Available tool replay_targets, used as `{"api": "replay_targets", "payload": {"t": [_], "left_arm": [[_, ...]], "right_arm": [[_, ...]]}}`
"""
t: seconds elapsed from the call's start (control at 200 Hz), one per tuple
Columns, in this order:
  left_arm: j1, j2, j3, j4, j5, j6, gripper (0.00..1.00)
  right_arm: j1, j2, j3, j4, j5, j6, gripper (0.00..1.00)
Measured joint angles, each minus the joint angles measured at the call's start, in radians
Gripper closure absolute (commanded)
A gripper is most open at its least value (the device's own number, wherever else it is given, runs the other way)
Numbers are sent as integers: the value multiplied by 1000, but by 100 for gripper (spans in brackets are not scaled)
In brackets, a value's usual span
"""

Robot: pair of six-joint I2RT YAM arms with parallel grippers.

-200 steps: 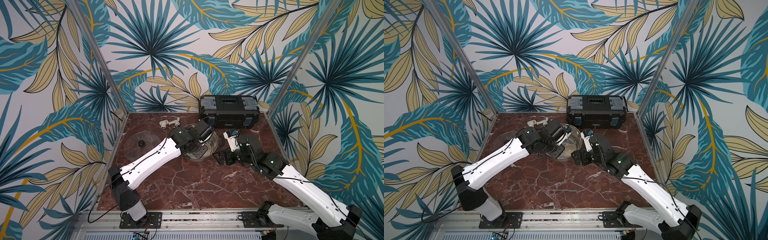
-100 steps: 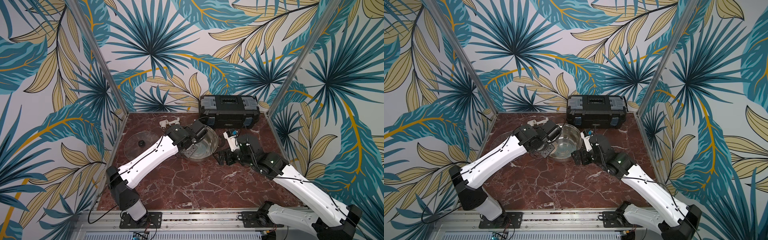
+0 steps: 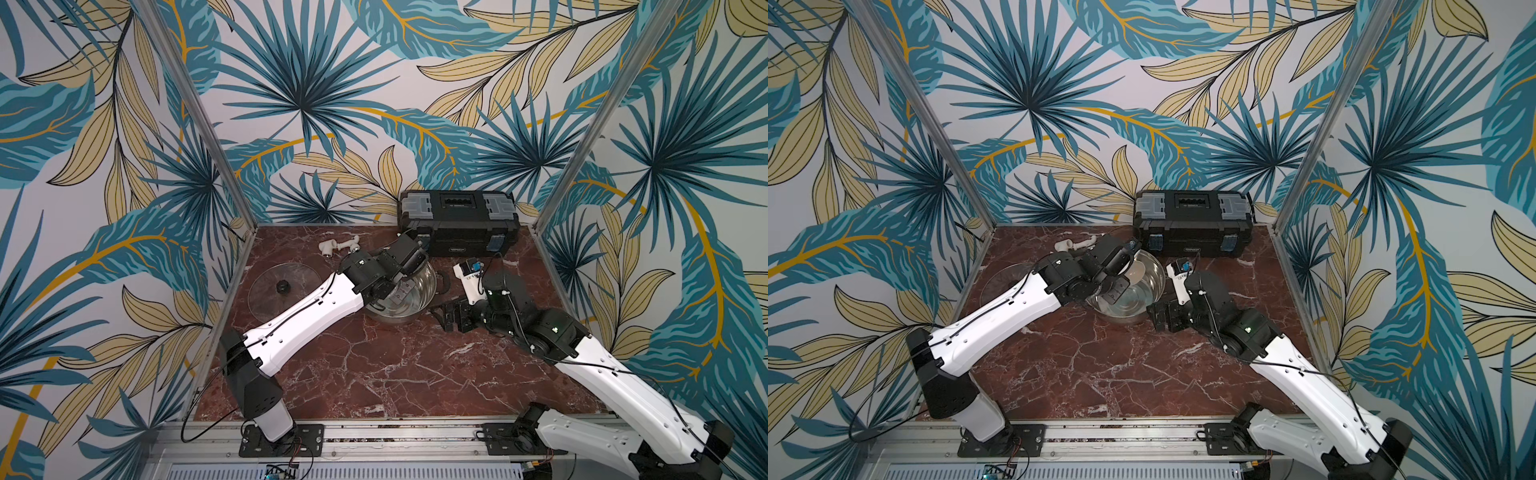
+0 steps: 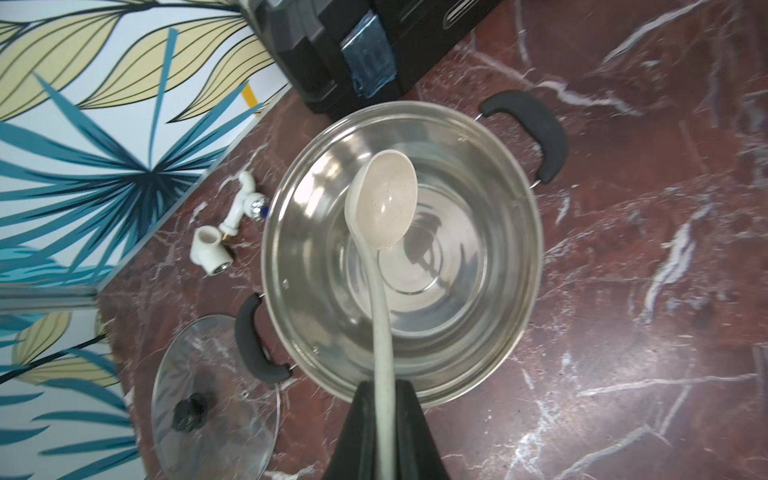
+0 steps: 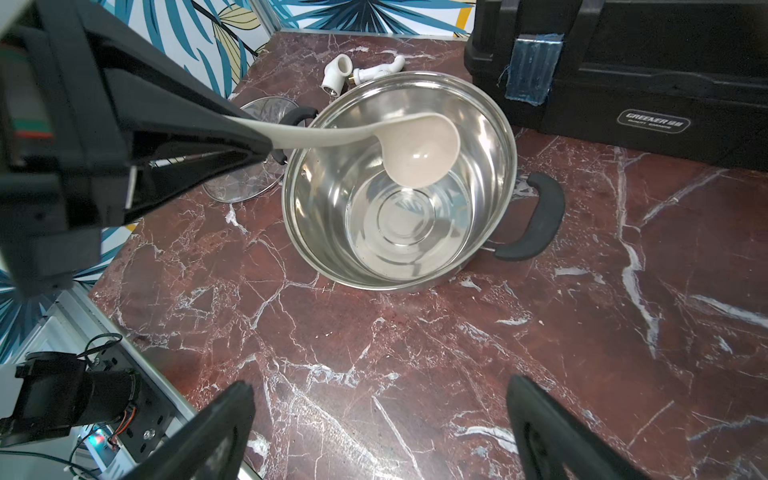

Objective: Stir the soup with a spoon
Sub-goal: Stir the soup in the pan with a stick, then place the spoon at the center of the board.

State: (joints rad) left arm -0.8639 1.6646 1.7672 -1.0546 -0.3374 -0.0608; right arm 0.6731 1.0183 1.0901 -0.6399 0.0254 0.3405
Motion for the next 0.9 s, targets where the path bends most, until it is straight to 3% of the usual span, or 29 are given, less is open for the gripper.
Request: {"api": "replay_targets", "payload": {"t": [0.13, 0.276, 0.471, 0.641, 0.746, 0.902], "left_arm": [[-4, -2, -1, -9, 82, -29, 100], [-3, -58, -28, -44, 94, -56, 100], [14, -312, -40, -18, 103, -89, 100], [35, -493, -48, 50, 243, -185, 100], [34, -562, -175, 159, 387, -291, 100], [33, -630, -484, 340, 556, -490, 100]], "right_arm": [[0, -21, 0, -17, 10, 0, 0], [0, -45, 0, -37, 23, 0, 1], [0, -68, 0, -53, 51, 0, 0], [0, -100, 3, -93, 105, 0, 1], [0, -125, 15, -130, 153, -1, 0], [0, -180, 31, -185, 238, -1, 1]]}}
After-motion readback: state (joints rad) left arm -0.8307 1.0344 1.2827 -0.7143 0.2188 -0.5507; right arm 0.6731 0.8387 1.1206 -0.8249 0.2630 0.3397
